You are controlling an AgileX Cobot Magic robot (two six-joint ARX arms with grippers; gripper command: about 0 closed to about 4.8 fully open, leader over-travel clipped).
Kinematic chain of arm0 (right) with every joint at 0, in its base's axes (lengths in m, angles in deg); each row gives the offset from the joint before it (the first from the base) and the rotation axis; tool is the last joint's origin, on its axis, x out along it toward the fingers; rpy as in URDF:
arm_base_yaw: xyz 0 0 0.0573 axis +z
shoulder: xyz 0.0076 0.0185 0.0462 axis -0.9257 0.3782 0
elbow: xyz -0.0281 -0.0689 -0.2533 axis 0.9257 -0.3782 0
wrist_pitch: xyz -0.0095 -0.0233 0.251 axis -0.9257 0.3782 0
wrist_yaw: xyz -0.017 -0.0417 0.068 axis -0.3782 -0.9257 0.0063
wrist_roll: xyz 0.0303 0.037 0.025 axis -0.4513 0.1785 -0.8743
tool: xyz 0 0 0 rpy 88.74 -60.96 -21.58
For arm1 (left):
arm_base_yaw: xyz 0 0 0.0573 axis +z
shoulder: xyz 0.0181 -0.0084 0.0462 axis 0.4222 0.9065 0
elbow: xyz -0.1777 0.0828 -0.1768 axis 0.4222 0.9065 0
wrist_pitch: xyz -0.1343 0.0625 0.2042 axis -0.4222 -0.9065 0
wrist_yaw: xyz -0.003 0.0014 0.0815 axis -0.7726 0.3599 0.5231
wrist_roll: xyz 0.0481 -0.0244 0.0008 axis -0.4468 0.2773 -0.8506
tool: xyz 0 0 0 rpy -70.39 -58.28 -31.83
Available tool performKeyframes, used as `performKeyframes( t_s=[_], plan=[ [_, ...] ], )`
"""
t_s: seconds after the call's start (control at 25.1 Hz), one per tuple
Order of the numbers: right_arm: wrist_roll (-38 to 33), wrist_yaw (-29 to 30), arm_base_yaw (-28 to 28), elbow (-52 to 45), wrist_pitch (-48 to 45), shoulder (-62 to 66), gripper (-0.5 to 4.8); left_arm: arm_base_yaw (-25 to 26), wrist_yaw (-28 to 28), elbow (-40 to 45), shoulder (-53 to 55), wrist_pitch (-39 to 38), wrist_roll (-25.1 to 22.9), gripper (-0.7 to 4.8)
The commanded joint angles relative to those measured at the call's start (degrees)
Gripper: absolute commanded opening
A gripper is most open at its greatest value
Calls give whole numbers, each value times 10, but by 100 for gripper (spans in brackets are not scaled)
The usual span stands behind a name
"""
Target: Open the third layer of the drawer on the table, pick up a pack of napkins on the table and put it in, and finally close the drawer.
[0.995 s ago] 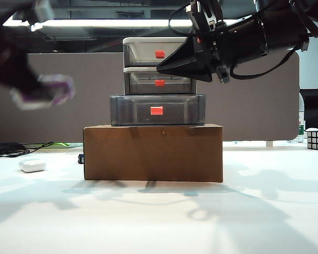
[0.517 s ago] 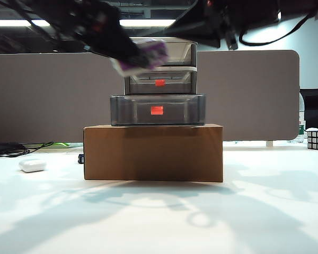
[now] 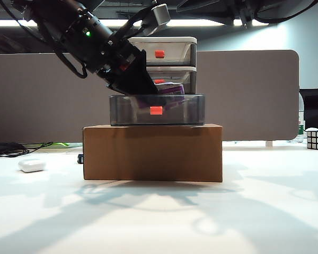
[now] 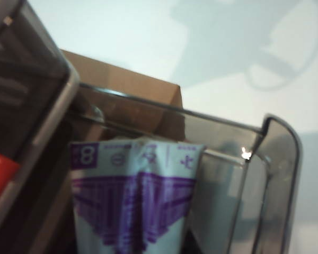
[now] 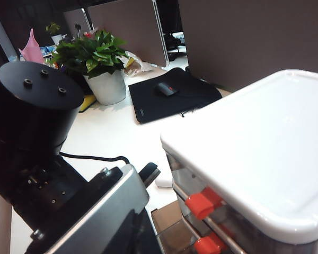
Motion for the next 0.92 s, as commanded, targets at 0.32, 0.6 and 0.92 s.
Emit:
performKeyframes(
  t_s=[0.32, 0.6, 0.92],
  plan=[
    [7, -1, -2, 3, -4, -2, -6, -1, 1, -21, -2, -28, 17, 257],
    [7, -1, -2, 3, -5, -2, -6, -1, 5, -55, -2, -50, 17, 375],
    [7, -2, -2, 3, -7, -2, -6, -2, 24, -55, -11, -82, 25, 369]
  ],
)
